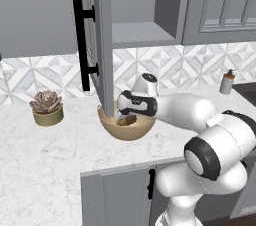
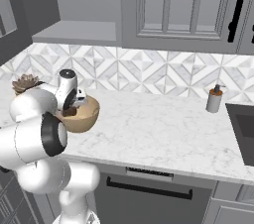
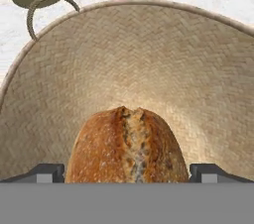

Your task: Open the cabinet, pick up the bread from the cabinet and place it in the basket. Then move the basket to the dining counter.

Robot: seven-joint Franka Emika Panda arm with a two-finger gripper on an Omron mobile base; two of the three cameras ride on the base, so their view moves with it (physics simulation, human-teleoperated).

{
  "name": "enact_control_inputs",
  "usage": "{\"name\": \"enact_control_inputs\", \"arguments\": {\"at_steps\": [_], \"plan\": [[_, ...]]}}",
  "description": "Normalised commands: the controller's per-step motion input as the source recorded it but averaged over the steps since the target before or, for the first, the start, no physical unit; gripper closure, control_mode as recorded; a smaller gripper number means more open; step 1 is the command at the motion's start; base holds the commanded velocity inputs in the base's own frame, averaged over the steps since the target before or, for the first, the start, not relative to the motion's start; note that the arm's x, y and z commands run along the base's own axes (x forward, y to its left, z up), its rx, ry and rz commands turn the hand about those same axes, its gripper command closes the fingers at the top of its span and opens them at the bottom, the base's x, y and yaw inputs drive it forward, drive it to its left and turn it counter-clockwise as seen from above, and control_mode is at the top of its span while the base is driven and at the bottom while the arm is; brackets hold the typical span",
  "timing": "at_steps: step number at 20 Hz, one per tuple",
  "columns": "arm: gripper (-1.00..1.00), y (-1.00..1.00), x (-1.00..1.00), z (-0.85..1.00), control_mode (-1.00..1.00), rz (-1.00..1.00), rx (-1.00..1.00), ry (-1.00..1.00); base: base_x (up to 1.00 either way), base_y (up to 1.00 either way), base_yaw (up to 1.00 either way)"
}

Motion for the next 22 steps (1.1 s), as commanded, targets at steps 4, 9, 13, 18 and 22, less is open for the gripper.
{"name": "enact_control_inputs", "arguments": {"at_steps": [4, 9, 13, 18, 22], "plan": [[-1.0, 0.01, -0.16, 0.44, -1.0, 0.0, -0.03, 0.0, 0.0, 0.0, 0.0], [-1.0, 0.0, 0.2, -0.29, -1.0, 0.04, 0.0, 0.09, 0.0, 0.0, 0.0], [-1.0, 0.0, 0.44, -0.74, -1.0, 0.04, 0.0, 0.14, 0.0, 0.0, 0.0], [-1.0, 0.0, 0.21, -0.8, -1.0, 0.0, -0.03, 0.13, 0.0, 0.0, 0.0], [-1.0, -0.08, 0.0, -0.39, -1.0, 0.0, -0.15, -0.03, 0.0, 0.0, 0.0]]}}
